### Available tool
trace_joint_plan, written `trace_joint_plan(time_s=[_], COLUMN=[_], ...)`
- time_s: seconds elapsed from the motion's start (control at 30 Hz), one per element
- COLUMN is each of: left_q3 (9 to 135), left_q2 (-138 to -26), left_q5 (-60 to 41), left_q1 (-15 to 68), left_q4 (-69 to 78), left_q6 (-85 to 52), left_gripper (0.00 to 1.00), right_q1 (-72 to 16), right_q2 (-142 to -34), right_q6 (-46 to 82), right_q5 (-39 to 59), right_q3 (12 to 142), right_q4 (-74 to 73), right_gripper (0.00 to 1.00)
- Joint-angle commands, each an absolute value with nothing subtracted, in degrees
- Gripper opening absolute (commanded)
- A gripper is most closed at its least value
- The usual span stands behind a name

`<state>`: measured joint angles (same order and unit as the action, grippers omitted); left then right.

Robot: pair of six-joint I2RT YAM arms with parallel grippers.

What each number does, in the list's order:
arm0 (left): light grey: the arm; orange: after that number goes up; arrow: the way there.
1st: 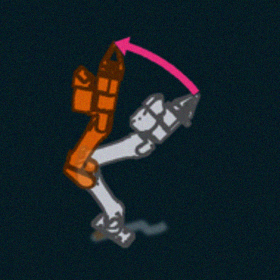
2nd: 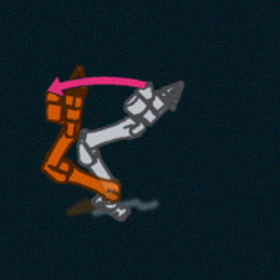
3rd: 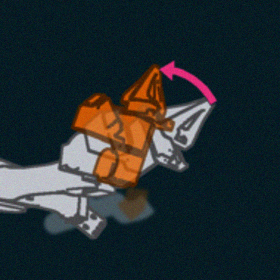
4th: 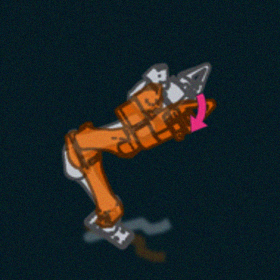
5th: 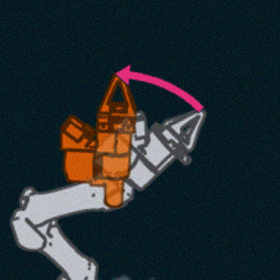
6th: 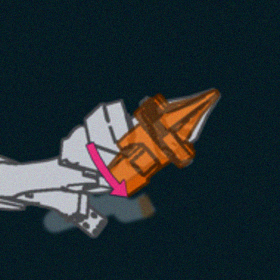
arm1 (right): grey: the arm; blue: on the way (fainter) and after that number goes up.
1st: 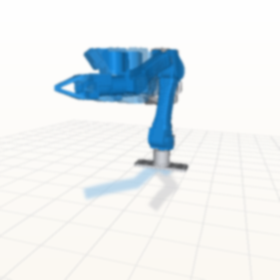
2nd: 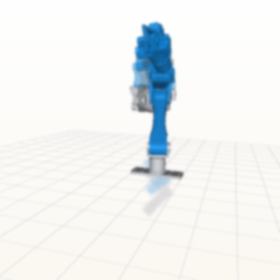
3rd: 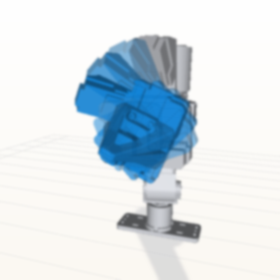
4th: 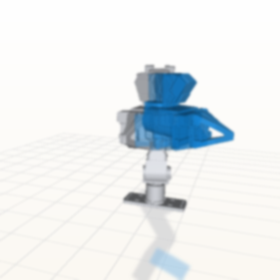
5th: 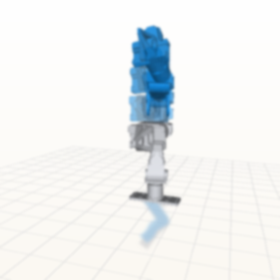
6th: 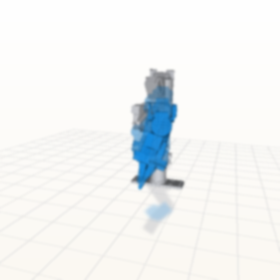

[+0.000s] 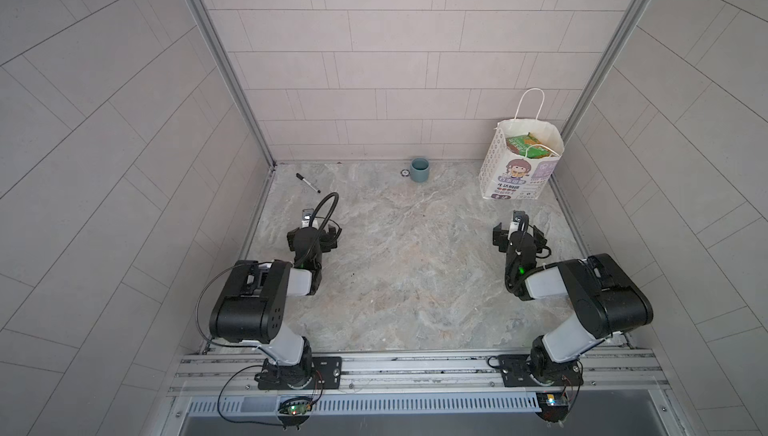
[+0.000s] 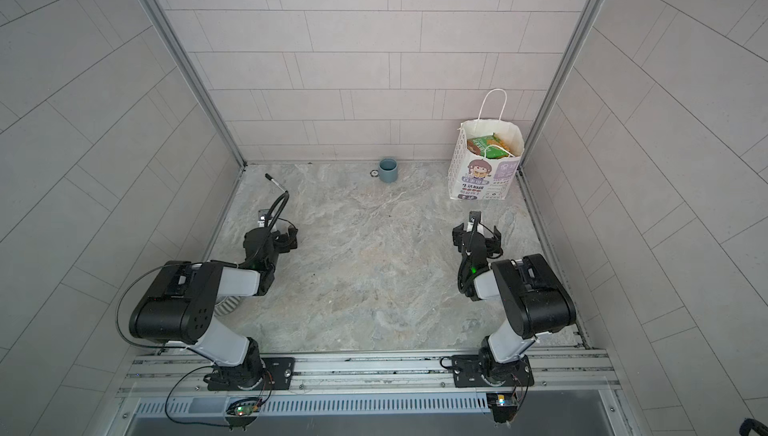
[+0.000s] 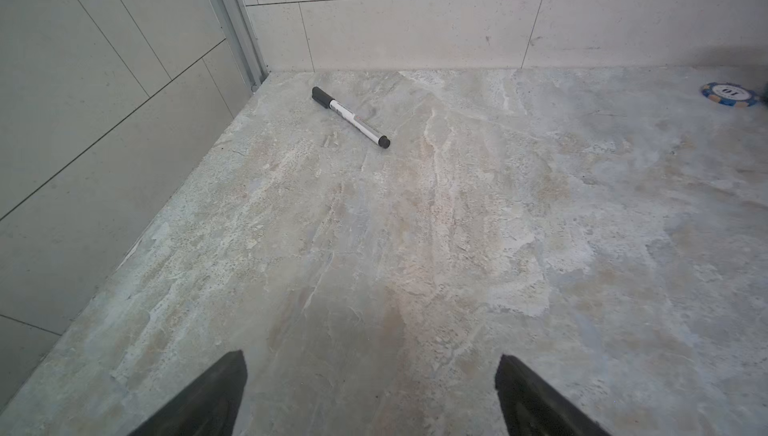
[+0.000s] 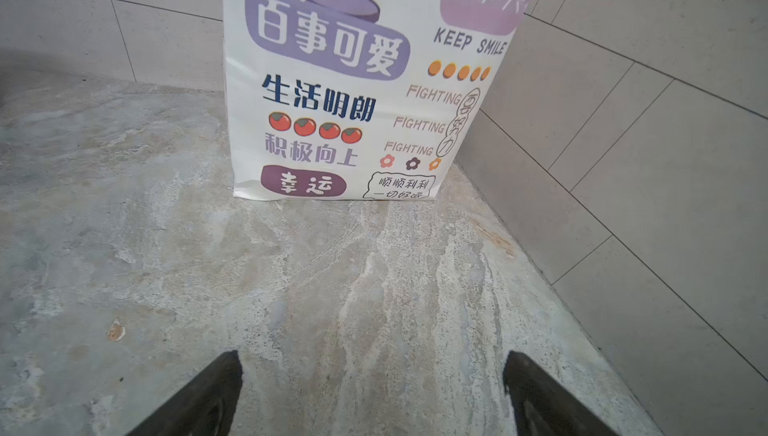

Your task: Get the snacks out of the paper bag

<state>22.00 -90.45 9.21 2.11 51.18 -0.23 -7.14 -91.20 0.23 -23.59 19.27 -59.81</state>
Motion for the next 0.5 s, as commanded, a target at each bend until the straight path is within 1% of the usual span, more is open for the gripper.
trace_joint_plan(time_s=[0.0,0.47], left_q3=[23.1,22.9], left_q2=[-91.0,-90.8], left_q5=[8.8,8.5], left_q1=[1.7,1.7], left_q4=[52.2,52.5], left_q6=[-0.6,-0.6], left_gripper=[1.0,1.0], right_q1=[-7.4,-7.4], right_q2=[-91.7,-91.5], right_q6=[-0.1,0.0], right_q5=[-24.6,-24.6], right_q3=[19.3,19.4], right_q4=[-61.0,-60.5], right_gripper=[0.99,0.99])
